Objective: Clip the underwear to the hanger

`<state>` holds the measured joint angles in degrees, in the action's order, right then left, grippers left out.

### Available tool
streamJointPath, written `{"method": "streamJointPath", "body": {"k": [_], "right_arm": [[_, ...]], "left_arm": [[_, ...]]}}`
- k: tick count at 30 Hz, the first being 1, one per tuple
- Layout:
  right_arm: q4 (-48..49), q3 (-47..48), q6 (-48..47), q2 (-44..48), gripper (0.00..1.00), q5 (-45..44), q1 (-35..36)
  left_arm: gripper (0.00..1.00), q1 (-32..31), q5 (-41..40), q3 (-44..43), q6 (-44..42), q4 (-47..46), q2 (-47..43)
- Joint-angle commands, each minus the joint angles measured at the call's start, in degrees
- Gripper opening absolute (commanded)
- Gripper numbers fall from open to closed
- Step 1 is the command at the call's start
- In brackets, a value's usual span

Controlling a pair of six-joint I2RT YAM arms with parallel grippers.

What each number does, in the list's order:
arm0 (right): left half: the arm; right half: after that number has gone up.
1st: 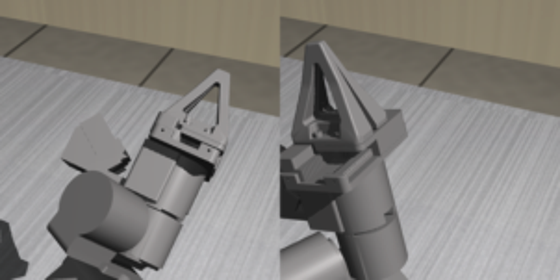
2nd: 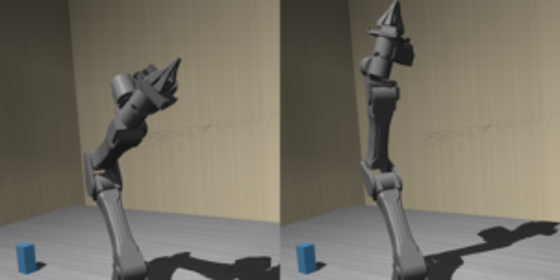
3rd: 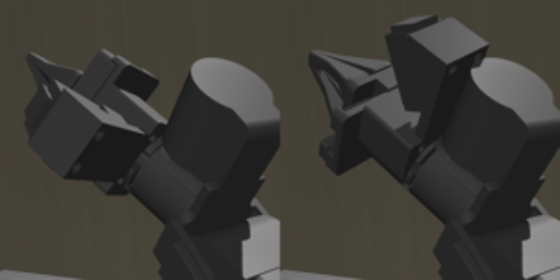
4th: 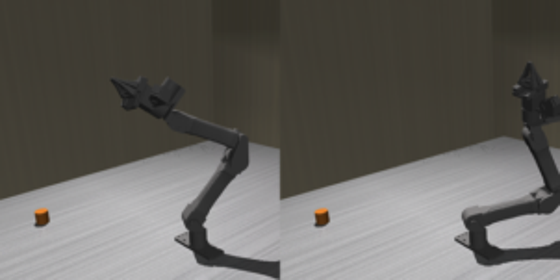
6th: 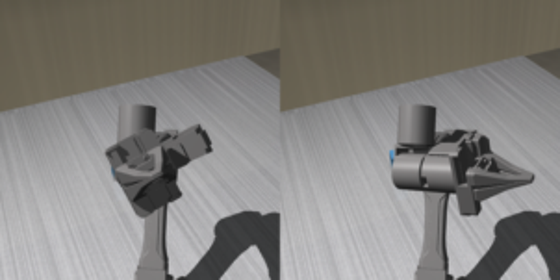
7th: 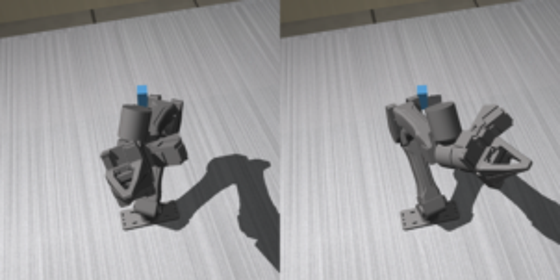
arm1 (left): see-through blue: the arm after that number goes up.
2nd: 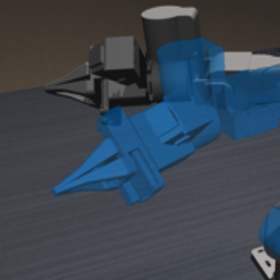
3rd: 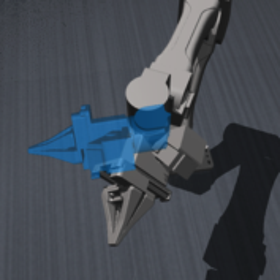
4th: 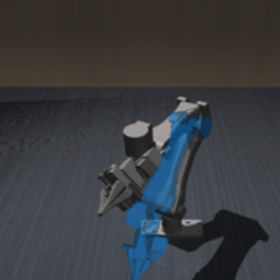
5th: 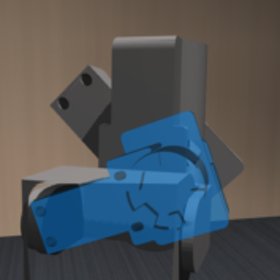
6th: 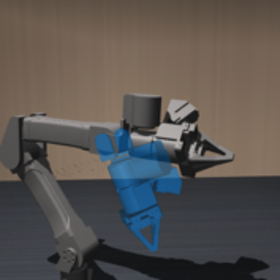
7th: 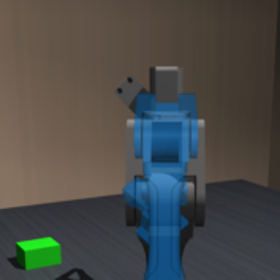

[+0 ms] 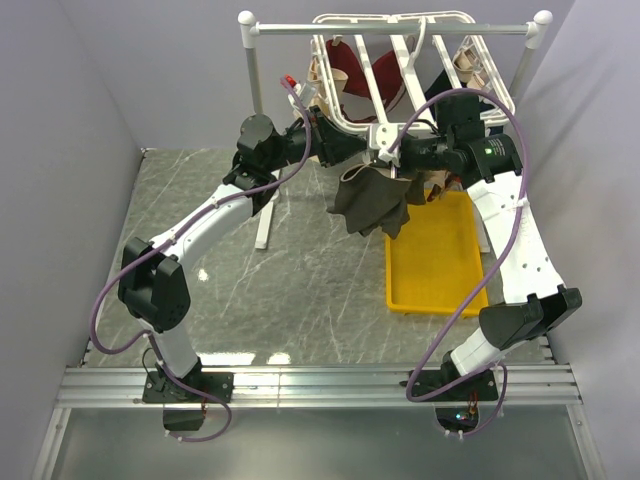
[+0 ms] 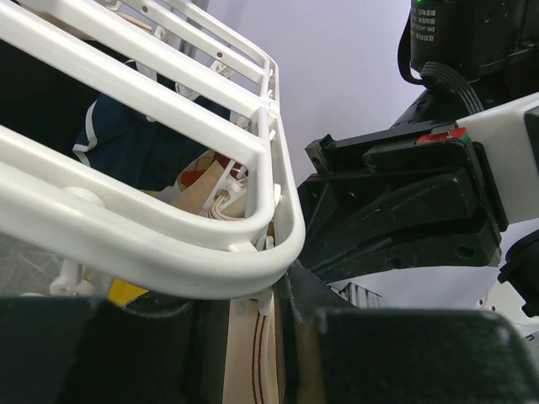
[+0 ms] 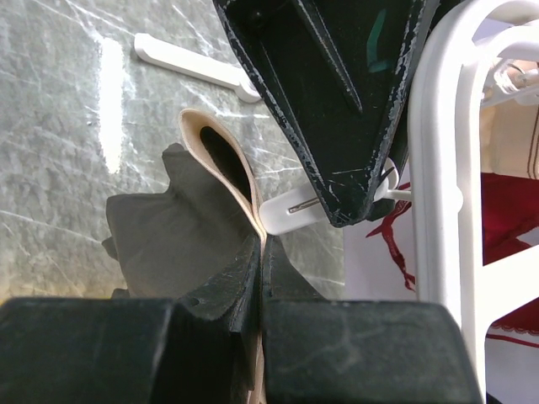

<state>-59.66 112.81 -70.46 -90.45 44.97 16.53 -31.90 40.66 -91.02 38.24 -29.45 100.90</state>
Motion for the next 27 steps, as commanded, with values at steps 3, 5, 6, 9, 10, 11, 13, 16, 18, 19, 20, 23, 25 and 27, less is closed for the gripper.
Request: {"method": "streamJointPath", "body": {"k": [3,5,6,9,10,11,13,16,18,19,20,23,25,27], "right_arm": [[2.53,-0.49,-1.44,0.63,0.00,-0.59,0.43],[2.53,-0.49,-1.53,0.72,0.00,-0.76,0.43],[2.44,-0.49,-1.61,0.63,0.00,-0.85,0.52],[2.18,-0.58,-1.97,0.63,0.00,-1.02,0.78],[2.27,-0.49,-1.70,0.54,0.00,-1.20,0.78],[2.44,-0.40,-1.70,0.54,0.00,-1.20,0.87],[2.53,0.38,-1.00,0.19,0.00,-1.20,0.87],[1.92,2.57,0.40,-0.95,0.00,-1.03,0.78],[1.56,4.24,1.72,-2.00,0.00,-1.03,0.87],[1.48,4.78,1.99,-2.27,0.00,-0.94,0.87],[1.04,5.39,2.25,-2.62,0.00,-0.85,0.87],[0.86,6.71,3.66,-3.24,0.00,-0.85,0.69],[0.86,7.24,4.27,-3.59,0.00,-0.59,0.78],[0.60,7.68,4.54,-3.68,0.00,-0.32,0.60]], "left_arm": [[0.00,-0.09,2.14,-1.43,1.31,-2.98,0.08],[0.00,-0.09,2.40,-1.61,1.49,-2.89,0.43],[0.00,-0.09,2.40,-1.79,1.66,-2.98,0.35],[0.00,-0.09,2.49,-1.70,1.66,-3.24,0.52],[0.00,-0.09,2.66,-1.79,1.32,-3.16,0.61],[0.00,-0.18,2.75,-1.79,1.14,-3.07,0.52],[0.00,-0.18,2.93,-1.09,0.88,-3.42,0.35],[0.00,-0.18,3.37,-0.73,0.44,-3.95,0.17],[0.00,-0.18,3.72,-0.56,0.26,-4.21,0.26],[0.00,-0.18,3.89,-0.56,0.08,-4.38,0.35],[0.00,-0.27,4.07,-0.56,-0.18,-4.30,0.43],[0.00,-0.27,4.68,-0.30,-1.23,-4.65,0.26],[0.00,-0.27,4.86,0.14,-2.29,-5.00,0.17],[0.00,-0.18,5.30,0.41,-3.25,-5.26,0.08]]}}
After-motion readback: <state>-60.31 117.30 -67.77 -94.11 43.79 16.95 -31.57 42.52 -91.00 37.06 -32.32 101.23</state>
